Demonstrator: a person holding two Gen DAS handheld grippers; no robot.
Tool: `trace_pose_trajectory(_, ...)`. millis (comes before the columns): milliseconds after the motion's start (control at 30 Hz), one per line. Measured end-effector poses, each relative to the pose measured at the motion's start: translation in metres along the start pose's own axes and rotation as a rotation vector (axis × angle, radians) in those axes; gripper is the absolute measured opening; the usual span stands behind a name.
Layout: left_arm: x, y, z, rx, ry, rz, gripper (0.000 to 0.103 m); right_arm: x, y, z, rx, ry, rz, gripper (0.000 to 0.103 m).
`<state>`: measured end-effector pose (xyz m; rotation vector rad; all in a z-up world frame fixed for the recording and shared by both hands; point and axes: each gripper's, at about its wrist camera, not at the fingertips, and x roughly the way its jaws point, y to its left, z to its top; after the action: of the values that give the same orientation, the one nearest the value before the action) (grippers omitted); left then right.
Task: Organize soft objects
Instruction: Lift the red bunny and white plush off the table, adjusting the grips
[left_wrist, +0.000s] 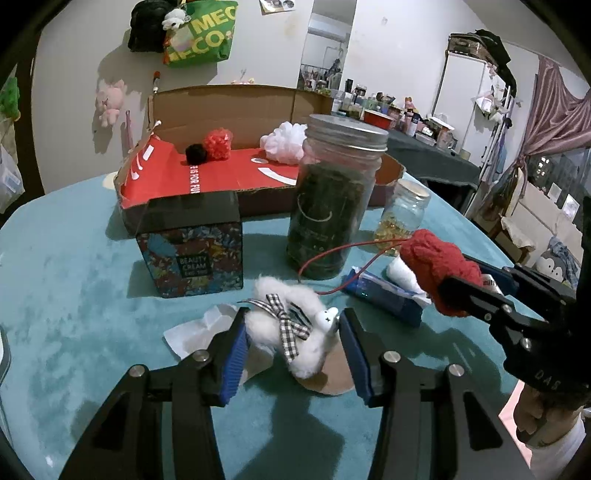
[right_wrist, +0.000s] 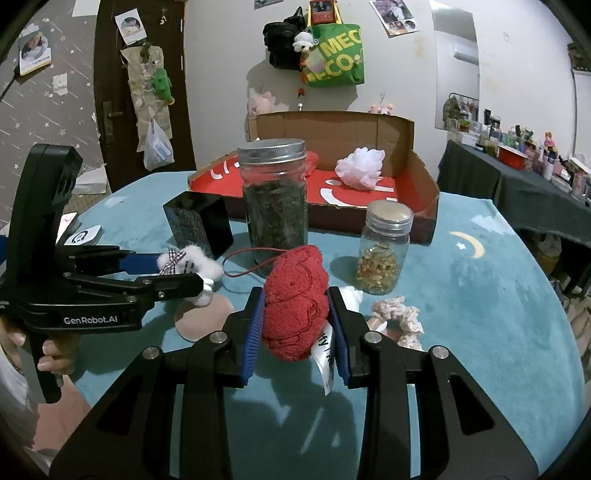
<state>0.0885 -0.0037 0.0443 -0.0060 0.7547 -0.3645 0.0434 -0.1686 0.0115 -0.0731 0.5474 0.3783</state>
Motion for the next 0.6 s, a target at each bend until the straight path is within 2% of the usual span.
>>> trace_pose_trajectory(233, -0.008, 0.006, -0.001, -0.007, -0.016, 0.012, 0.05, -0.001, -0.002, 0.0, 0.012, 0.005, -0.001, 0.032)
trace_pose_trajectory(467, -0.018, 0.03, -0.001, -0.035, -0.021, 0.052, 0.049, -0.006, -0.023, 0.0, 0.055, 0.015, -0.015, 0.032)
trace_pose_trajectory(533, -0.02, 0.04, -0.001, -0.047, -0.011, 0.065, 0.022, -0.009, -0.033, 0.0, 0.073, 0.019, -0.02, 0.032)
trace_pose_trajectory(600, -0.019, 0.052, -0.002, -0.084, 0.008, 0.042, 0.021, -0.012, -0.041, 0.0, 0.088, 0.02, -0.022, 0.032)
